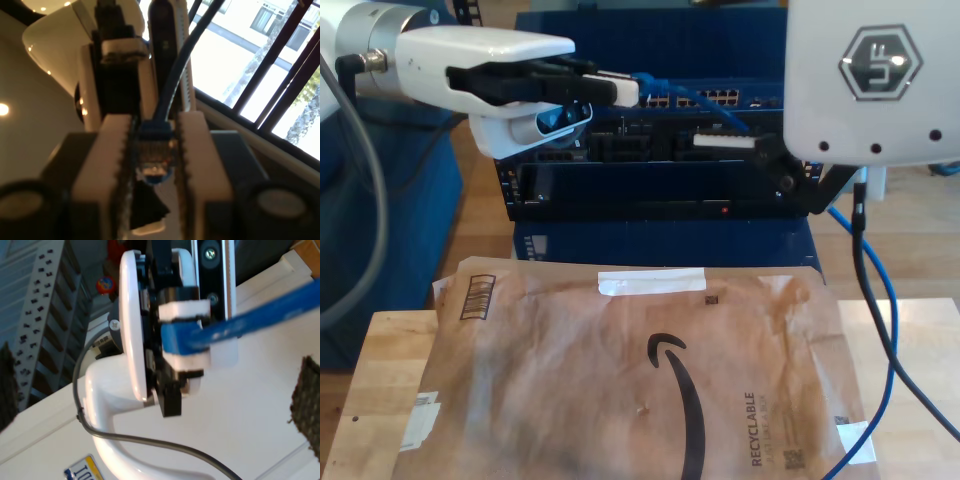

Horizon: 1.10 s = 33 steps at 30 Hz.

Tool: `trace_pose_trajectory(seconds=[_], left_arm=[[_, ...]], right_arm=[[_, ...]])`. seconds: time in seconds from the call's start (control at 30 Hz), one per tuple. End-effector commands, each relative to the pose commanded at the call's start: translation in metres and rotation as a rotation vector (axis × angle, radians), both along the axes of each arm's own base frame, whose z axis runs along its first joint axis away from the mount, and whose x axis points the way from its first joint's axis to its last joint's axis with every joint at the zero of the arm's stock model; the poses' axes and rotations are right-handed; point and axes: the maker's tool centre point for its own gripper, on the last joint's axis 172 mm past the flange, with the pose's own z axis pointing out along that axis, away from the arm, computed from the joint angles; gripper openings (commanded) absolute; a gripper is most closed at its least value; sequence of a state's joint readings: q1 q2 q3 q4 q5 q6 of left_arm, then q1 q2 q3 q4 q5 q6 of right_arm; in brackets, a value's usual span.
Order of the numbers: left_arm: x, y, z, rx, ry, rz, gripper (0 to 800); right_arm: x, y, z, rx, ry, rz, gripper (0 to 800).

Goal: Grab the cable and plug it in

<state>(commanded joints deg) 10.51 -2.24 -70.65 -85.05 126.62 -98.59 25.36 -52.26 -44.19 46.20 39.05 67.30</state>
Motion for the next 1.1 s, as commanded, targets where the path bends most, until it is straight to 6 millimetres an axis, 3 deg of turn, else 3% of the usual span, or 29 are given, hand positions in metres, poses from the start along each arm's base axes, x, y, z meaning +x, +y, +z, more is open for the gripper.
trace_pose_trajectory(seconds=[0.27, 0.63, 0.77, 0.83, 1.1], left_arm=[[-0.002, 0.001, 0.003, 0.002, 0.026, -0.013, 5], [-0.007, 0.004, 0.001, -0.018, 0.045, -0.05, 6], [-0.01, 0.005, 0.001, -0.022, 0.048, -0.061, 6], [-0.011, 0.005, 0.002, -0.023, 0.048, -0.066, 6], [-0.009, 0.005, -0.003, -0.024, 0.065, -0.066, 6]], right_arm=[[-0.006, 0.022, -0.007, 0.001, -0.028, 0.041, 792], [-0.002, 0.021, -0.011, 0.012, -0.023, 0.021, 436], [-0.002, 0.021, -0.012, 0.011, -0.022, 0.022, 392], [-0.002, 0.021, -0.012, 0.013, -0.02, 0.022, 328], [-0.004, 0.022, -0.008, 0.027, -0.017, 0.023, 305]])
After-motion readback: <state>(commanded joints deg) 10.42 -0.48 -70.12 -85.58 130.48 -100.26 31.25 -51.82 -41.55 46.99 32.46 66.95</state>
